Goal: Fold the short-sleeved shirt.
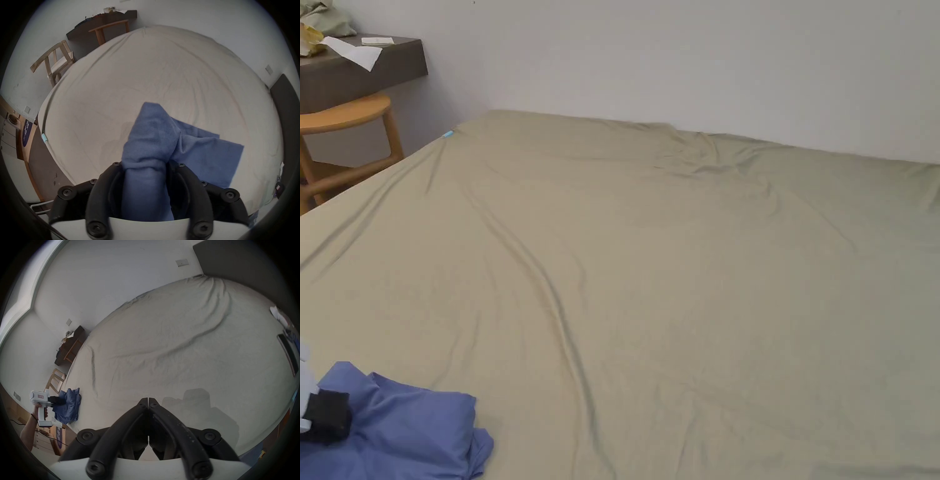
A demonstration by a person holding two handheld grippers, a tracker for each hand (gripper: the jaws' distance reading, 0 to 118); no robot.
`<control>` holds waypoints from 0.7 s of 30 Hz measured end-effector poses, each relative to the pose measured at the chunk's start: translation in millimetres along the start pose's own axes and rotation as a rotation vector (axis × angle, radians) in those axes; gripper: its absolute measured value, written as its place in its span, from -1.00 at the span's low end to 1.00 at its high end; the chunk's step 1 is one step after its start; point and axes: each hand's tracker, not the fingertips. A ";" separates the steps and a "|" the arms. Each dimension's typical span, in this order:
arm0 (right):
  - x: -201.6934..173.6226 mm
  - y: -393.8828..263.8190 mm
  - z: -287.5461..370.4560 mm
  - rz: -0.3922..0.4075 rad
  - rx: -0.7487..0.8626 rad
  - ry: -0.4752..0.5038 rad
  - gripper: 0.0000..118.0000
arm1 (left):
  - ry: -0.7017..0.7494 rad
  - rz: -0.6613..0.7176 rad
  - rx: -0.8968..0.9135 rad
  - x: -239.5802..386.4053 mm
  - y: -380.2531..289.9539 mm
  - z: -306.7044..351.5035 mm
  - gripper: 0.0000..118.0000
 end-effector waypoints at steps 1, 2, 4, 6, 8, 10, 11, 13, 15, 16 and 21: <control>0.4 3.5 5.5 0.026 0.016 -0.019 -0.97 | -0.003 0.002 0.031 -1.7 -1.0 13.0 -0.28; 1.0 7.6 11.9 0.049 0.034 -0.042 -0.97 | 0.004 -0.024 0.066 -7.3 -0.8 27.5 -0.28; 0.7 13.7 25.0 0.073 0.074 -0.065 -0.97 | 0.078 -0.072 0.155 -10.5 -4.3 56.7 -0.26; 4.4 18.5 38.1 0.068 0.111 -0.038 -0.97 | 0.165 -0.103 0.216 -23.6 -2.7 73.2 -0.12; 2.0 22.0 52.3 0.059 0.144 -0.021 -0.97 | 0.216 -0.048 0.207 -36.1 1.6 83.7 -0.50; 4.4 23.2 63.1 0.041 0.181 0.007 -0.97 | 0.224 0.086 0.265 -41.3 -0.1 104.2 -1.00; 6.6 23.3 67.6 0.038 0.191 0.017 -0.97 | 0.199 0.129 0.321 -43.0 -5.8 117.1 -1.00; 7.6 21.7 75.7 0.048 0.209 0.015 -0.97 | -0.002 0.119 0.478 -29.6 -14.1 142.5 -1.00; 2.7 19.9 86.3 0.078 0.252 -0.017 -0.97 | -0.021 0.032 0.597 5.0 -36.0 163.7 -1.00; 1.1 19.1 91.3 0.089 0.275 -0.030 -0.97 | -0.029 -0.010 0.655 21.0 -45.2 171.0 -1.00; 1.1 18.6 116.3 0.149 0.436 -0.083 -0.97 | -0.195 -0.127 0.981 119.5 -108.0 200.1 -1.00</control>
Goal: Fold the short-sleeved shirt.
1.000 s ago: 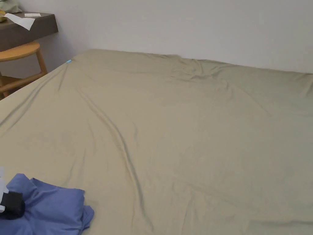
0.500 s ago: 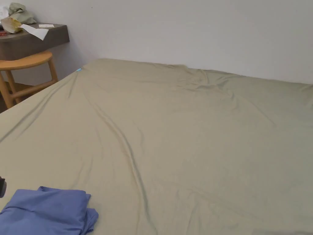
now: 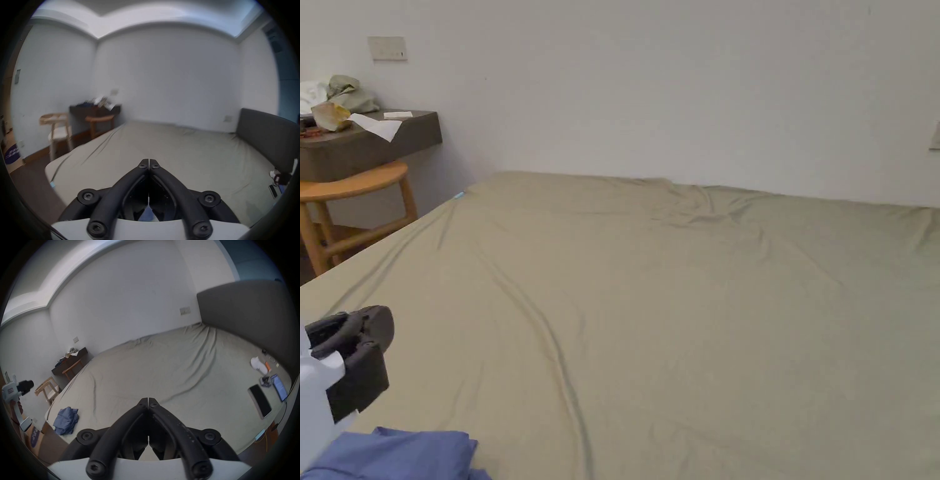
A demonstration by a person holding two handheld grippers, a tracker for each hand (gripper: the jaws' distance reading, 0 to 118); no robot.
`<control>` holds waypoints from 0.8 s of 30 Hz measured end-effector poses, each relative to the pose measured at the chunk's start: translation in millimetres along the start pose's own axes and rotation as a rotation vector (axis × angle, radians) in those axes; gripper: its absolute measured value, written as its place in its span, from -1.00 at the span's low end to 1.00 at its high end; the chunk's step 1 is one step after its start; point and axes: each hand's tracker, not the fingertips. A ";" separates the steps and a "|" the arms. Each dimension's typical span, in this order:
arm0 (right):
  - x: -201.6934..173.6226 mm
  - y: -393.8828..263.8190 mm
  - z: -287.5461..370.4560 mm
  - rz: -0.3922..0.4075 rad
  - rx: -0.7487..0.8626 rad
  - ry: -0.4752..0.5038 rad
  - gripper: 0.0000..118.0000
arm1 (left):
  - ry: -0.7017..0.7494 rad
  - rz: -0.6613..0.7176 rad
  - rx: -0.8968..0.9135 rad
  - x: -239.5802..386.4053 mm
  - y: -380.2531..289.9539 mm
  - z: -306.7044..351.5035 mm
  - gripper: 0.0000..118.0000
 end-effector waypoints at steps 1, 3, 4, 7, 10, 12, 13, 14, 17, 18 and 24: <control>0.2 1.9 4.1 0.017 0.035 -0.015 -0.97 | 0.004 -0.023 0.052 23.1 -4.3 7.7 -1.00; 1.2 4.7 13.8 0.063 0.110 -0.049 -0.97 | 0.001 -0.091 0.138 59.8 -16.1 16.0 -1.00; 1.4 5.7 19.2 0.079 0.134 -0.054 -0.97 | 0.004 -0.129 0.168 71.9 -20.4 18.6 -1.00; -6.8 8.8 41.4 0.138 0.206 -0.066 -0.97 | 0.005 -0.128 0.143 104.3 -33.1 24.4 -1.00; -14.4 1.9 57.2 0.205 0.257 -0.140 -0.97 | -0.020 -0.049 0.083 118.0 -39.1 27.0 -1.00; -17.6 -3.6 61.3 0.229 0.267 -0.165 -0.97 | -0.066 0.014 0.048 114.9 -42.0 26.4 -1.00; -18.2 -5.1 61.5 0.233 0.264 -0.168 -0.97 | -0.070 0.018 0.046 116.6 -40.8 24.8 -0.98; -16.6 -6.8 60.0 0.241 0.260 -0.167 -0.91 | -0.065 0.013 0.042 116.2 -40.5 24.5 -0.94; -19.4 -12.3 56.4 0.281 0.249 -0.197 -0.02 | -0.034 -0.026 0.043 116.8 -42.3 27.1 -0.24; -18.5 -13.9 55.1 0.287 0.249 -0.198 0.29 | -0.033 -0.028 0.048 115.5 -42.6 28.7 0.17; -16.6 -16.3 49.5 0.220 0.240 -0.181 1.00 | -0.091 0.004 0.031 111.3 -41.3 39.1 1.00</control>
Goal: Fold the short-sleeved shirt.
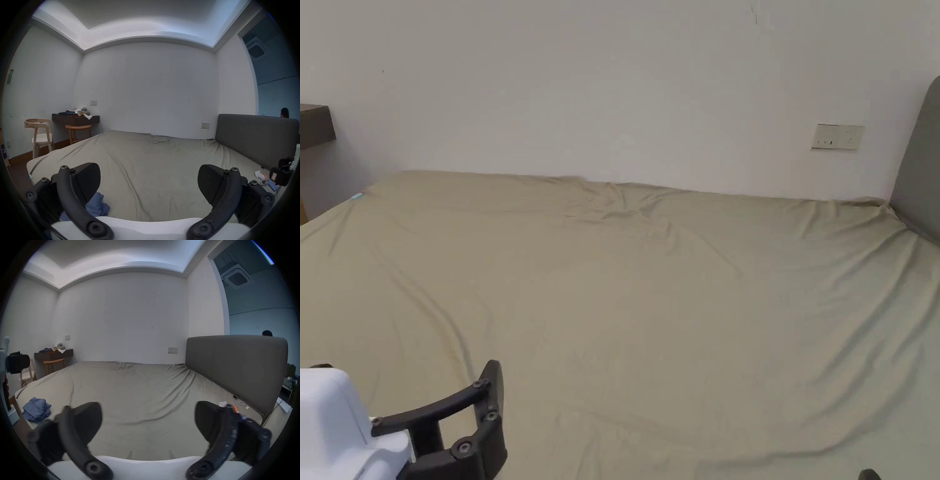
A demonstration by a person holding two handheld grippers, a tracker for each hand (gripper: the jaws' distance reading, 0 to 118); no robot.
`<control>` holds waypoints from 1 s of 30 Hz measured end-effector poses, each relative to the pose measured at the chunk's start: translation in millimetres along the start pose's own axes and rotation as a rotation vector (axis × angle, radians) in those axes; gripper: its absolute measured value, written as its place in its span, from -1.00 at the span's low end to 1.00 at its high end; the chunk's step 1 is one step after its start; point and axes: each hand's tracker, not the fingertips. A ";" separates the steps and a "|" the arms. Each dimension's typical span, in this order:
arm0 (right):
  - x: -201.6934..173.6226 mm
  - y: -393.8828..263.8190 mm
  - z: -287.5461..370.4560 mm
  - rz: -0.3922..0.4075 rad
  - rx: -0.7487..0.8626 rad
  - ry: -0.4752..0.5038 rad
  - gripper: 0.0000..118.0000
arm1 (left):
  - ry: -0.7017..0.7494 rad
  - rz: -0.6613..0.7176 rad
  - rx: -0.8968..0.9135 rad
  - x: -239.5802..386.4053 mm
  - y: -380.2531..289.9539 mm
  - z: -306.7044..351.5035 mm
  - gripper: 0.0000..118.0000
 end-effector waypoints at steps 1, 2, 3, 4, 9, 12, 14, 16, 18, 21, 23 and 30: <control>0.5 -0.1 0.5 -0.014 0.008 0.006 1.00 | 0.002 -0.004 -0.002 1.9 1.3 -0.8 1.00; 2.1 0.3 1.2 -0.024 0.010 0.005 1.00 | 0.001 -0.014 -0.007 4.0 2.8 0.4 1.00; 3.0 0.4 1.7 -0.030 0.016 -0.003 1.00 | -0.002 -0.035 -0.021 5.9 3.7 1.0 1.00; 3.4 0.4 2.0 -0.036 0.020 -0.016 1.00 | 0.000 -0.046 -0.027 7.8 4.2 1.6 1.00; 4.8 1.6 5.8 -0.015 0.017 -0.014 1.00 | -0.041 -0.078 -0.062 8.4 3.2 6.7 1.00; 3.3 2.6 6.3 0.002 0.018 -0.010 1.00 | -0.097 -0.006 -0.094 10.9 7.7 10.6 1.00; 1.8 3.8 5.1 0.013 0.010 -0.004 1.00 | -0.066 0.019 -0.101 12.1 8.9 11.5 1.00; 0.1 3.8 4.0 0.027 0.005 -0.003 1.00 | -0.056 0.013 -0.080 14.2 9.2 13.2 1.00; -1.5 3.3 3.2 0.041 0.005 -0.001 1.00 | -0.046 -0.011 -0.076 13.9 10.8 14.5 1.00; -2.4 2.9 1.5 0.050 -0.003 0.002 1.00 | -0.042 -0.036 -0.064 13.9 13.0 15.4 1.00; -3.4 2.9 0.8 0.053 -0.006 0.004 1.00 | -0.056 -0.036 -0.078 12.2 16.4 14.0 1.00; -3.5 2.5 -0.6 0.053 -0.018 0.015 1.00 | -0.043 -0.034 -0.107 11.2 12.6 7.2 1.00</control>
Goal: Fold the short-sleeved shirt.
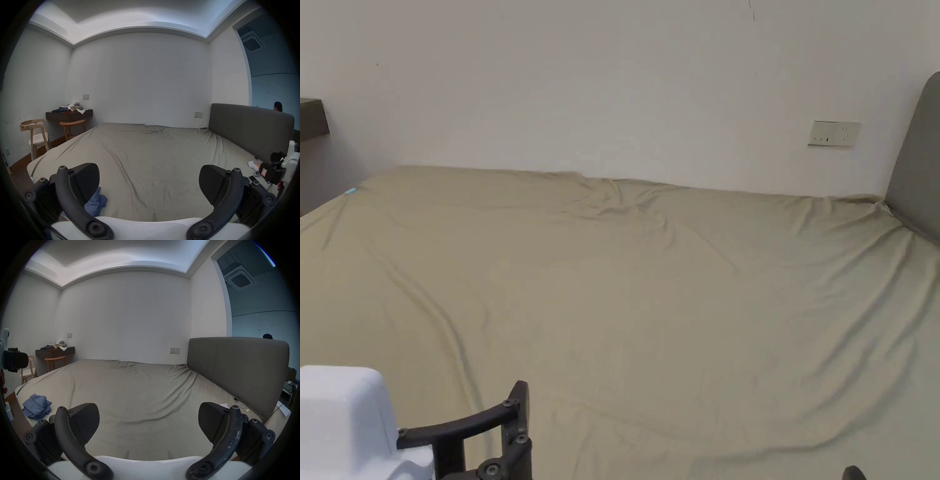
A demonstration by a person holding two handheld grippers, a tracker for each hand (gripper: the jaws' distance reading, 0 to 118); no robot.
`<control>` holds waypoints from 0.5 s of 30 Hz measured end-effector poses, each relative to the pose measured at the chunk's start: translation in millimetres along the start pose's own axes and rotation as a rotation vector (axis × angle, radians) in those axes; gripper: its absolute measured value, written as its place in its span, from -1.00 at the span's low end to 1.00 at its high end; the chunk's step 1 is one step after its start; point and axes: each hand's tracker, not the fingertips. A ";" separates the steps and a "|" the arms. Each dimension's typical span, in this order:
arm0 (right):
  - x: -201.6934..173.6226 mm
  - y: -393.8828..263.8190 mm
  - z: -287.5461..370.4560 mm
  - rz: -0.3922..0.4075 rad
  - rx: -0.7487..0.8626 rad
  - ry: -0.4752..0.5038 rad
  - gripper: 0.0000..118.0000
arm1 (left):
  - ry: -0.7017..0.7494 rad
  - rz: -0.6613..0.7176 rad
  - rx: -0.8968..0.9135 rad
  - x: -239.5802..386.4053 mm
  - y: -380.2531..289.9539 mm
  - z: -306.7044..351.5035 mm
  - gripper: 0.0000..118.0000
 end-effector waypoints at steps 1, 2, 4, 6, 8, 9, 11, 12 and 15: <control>0.2 -0.1 0.0 -0.002 -0.001 0.002 1.00 | 0.004 -0.002 0.002 0.0 -0.1 0.1 1.00; 0.4 -0.1 0.0 -0.002 -0.001 0.002 1.00 | 0.006 -0.004 0.002 -0.2 0.0 0.1 1.00; 0.2 0.0 -0.4 0.005 -0.002 -0.005 1.00 | 0.001 -0.005 0.000 0.2 -0.6 -0.4 1.00; -0.3 0.0 -0.9 0.014 -0.003 -0.015 1.00 | 0.001 -0.005 0.001 -0.5 -0.2 -0.9 1.00; -0.6 0.1 -1.7 0.014 -0.003 -0.018 1.00 | 0.002 -0.006 -0.002 0.2 0.1 -2.1 1.00; -0.9 0.2 -2.2 0.007 -0.004 -0.020 1.00 | 0.003 -0.010 -0.004 -0.1 0.4 -2.9 1.00; -0.6 0.2 -2.9 -0.005 -0.003 -0.021 1.00 | 0.005 -0.017 -0.006 0.6 0.1 -3.8 1.00; -0.9 0.2 -3.0 -0.009 -0.001 -0.023 1.00 | 0.006 -0.022 -0.008 1.0 -0.2 -4.2 1.00; -0.5 0.4 -2.9 -0.015 0.003 -0.026 1.00 | 0.003 -0.036 -0.014 2.0 -1.1 -4.9 1.00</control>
